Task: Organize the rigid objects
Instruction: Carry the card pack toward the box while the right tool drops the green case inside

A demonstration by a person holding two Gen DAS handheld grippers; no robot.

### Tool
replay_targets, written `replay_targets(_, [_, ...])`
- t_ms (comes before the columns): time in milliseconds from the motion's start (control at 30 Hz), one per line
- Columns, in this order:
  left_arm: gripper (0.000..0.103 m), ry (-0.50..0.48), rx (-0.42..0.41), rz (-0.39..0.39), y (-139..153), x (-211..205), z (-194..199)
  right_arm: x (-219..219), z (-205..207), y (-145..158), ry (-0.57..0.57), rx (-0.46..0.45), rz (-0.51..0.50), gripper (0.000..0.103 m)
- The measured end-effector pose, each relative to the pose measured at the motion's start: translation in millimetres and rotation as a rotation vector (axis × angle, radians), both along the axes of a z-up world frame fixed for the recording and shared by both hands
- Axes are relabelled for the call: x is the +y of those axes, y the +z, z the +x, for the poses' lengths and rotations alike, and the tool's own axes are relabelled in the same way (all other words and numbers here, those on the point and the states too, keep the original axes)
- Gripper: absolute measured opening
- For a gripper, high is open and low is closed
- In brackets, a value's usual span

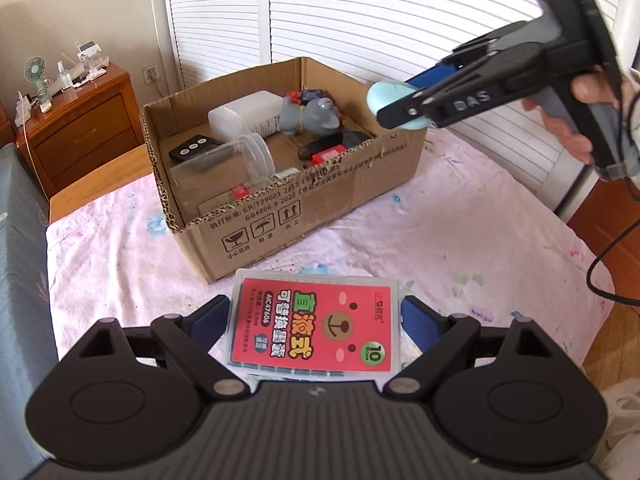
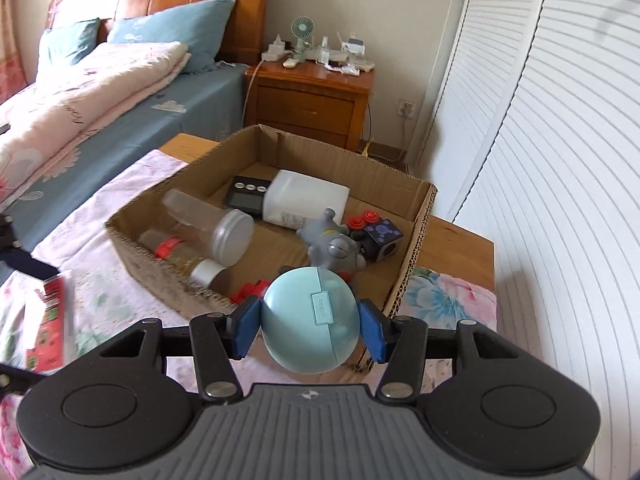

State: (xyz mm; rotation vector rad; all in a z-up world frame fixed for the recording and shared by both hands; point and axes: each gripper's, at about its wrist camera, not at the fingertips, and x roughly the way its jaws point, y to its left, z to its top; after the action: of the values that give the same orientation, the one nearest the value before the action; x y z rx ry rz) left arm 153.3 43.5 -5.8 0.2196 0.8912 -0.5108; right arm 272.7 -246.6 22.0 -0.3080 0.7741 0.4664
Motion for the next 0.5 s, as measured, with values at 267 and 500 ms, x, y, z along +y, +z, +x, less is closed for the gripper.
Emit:
replay_targets(267, [0.091, 0.009, -0.006, 0.016, 4, -2, 5, 2, 14, -9, -0.027, 0.005, 0.038, 0.088])
replay_targets(500, [0.091, 0.008, -0.031, 0.019, 15, -6, 15, 2, 1, -3, -0.06, -0.02, 0.044, 0.103])
